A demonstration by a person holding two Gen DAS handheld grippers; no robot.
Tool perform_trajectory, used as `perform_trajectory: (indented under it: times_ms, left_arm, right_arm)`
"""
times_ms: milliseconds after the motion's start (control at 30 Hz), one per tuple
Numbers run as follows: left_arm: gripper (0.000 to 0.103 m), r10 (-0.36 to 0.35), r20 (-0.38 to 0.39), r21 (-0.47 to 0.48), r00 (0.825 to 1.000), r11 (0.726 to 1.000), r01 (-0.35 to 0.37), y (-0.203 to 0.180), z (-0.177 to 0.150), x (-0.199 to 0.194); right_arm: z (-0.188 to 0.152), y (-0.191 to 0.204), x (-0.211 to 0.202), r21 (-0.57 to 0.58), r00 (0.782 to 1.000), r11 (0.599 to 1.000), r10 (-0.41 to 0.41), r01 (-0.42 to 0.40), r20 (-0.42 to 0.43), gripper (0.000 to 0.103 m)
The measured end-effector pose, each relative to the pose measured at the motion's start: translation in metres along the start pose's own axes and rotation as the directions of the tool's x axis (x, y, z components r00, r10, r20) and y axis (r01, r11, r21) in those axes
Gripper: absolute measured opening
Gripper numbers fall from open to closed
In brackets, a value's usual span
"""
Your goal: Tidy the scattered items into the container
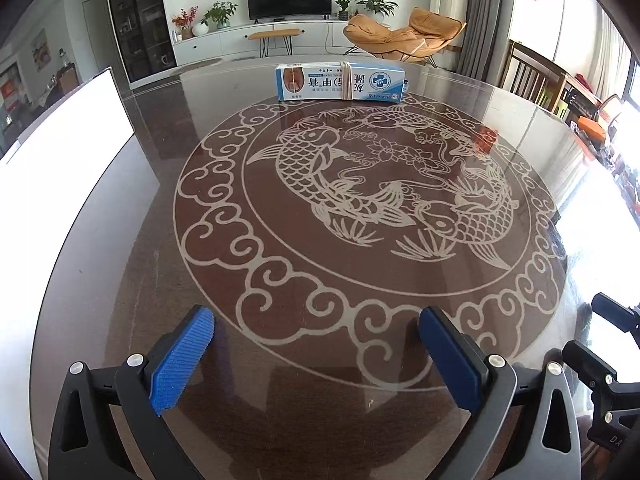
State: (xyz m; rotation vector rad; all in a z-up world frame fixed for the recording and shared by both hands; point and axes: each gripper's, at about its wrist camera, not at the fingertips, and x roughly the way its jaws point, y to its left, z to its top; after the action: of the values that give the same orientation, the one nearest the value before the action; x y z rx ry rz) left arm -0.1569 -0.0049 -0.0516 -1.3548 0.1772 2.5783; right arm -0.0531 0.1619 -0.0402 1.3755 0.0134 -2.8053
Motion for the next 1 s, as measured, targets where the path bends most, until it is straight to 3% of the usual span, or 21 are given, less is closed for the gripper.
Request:
perform_trajectory:
  times_ms: [400,767,867,1000]
  left_arm:
    - [0.103,-0.005,-0.003,0.003,1.0,1.0,0.005,0.01,0.039,0.025]
    - [0.103,0.001,0.018,-0.005,1.0,1.0,-0.001,0.012,0.033,0.023]
    - [0.103,0.002,0.019,-0.005,1.0,1.0,-0.002,0.012,0.032,0.024]
    - [0.103,0.002,0.018,-0.005,1.0,1.0,-0.002,0.012,0.032,0.024]
  right_arm:
    - [0.0,0.0,0.001,0.001,1.0,1.0,0.001,-0.001,0.0,0.07]
    - [0.003,0.0,0.003,0.003,1.0,1.0,0.008,-0.008,0.004,0.071]
    - [0.032,-0.019,0.024,0.077,0.995,0.992,0.097,-0.098,0.013,0.07]
    - [0.116,-0.065,0.075,0.293,0.979,0.934,0.192,-0.205,0.071,0.07]
